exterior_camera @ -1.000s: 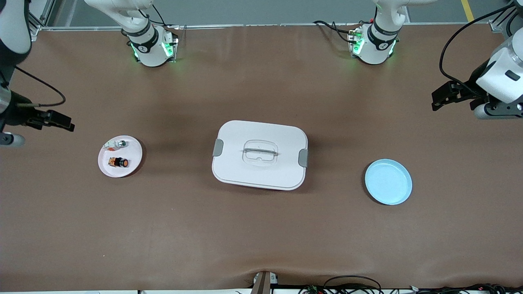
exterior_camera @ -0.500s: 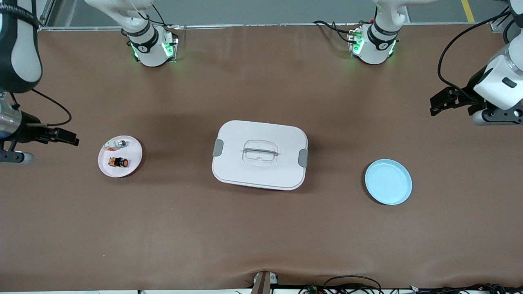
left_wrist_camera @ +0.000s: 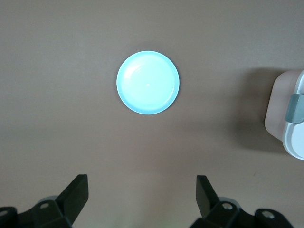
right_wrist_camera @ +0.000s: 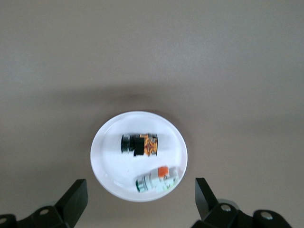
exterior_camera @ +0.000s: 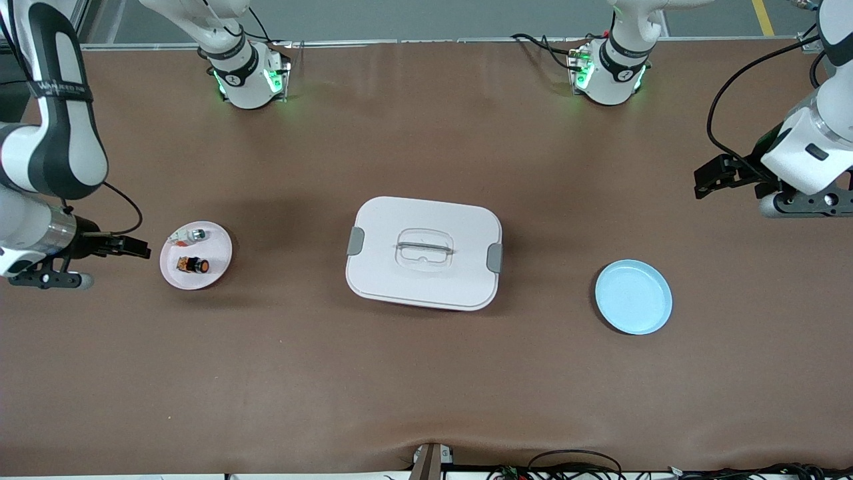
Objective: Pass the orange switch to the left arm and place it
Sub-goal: 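Move the right gripper down over the black-orange switch on the white plate, then close the right gripper on the black-orange switch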
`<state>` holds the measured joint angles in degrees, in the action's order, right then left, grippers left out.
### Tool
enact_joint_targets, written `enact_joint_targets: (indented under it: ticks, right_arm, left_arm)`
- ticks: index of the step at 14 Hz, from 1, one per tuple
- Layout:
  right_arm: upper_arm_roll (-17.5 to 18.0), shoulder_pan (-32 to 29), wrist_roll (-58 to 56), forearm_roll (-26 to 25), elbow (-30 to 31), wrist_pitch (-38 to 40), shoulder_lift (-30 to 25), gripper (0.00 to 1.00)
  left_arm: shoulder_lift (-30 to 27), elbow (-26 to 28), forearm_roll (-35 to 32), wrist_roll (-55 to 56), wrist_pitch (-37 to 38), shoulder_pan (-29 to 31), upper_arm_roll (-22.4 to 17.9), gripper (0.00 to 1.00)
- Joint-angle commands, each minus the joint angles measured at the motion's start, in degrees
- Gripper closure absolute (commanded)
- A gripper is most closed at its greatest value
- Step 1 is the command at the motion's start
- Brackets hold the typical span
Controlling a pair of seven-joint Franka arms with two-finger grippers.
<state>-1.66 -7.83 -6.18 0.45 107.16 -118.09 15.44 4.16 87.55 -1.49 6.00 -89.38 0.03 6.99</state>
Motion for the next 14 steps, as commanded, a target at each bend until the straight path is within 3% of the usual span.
enact_joint_targets:
  ticks: [1, 6, 12, 14]
  right_arm:
    - [0.69, -0.96, -0.86, 3.05, 4.97, -8.0, 1.25, 0.0]
    - [0.69, -1.75, -5.59, 5.18, 6.48, -14.88, 7.14, 0.0]
    - [0.86, -1.93, -5.78, 5.35, 10.17, -20.25, 9.78, 0.0]
    - [0.95, -1.75, -5.86, 8.58, 10.52, -20.17, 10.22, 0.0]
  left_arm:
    - [-0.2, 0.34, 0.35, -1.16, -0.71, 0.06, 0.04, 0.0]
    - [0.5, 0.6, 0.26, -1.16, -0.88, -0.03, 0.13, 0.0]
    - [0.68, 1.13, 0.26, -1.16, -1.41, 0.06, 0.22, 0.0]
    - [0.68, 1.04, 0.26, -1.16, -1.5, 0.06, 0.22, 0.0]
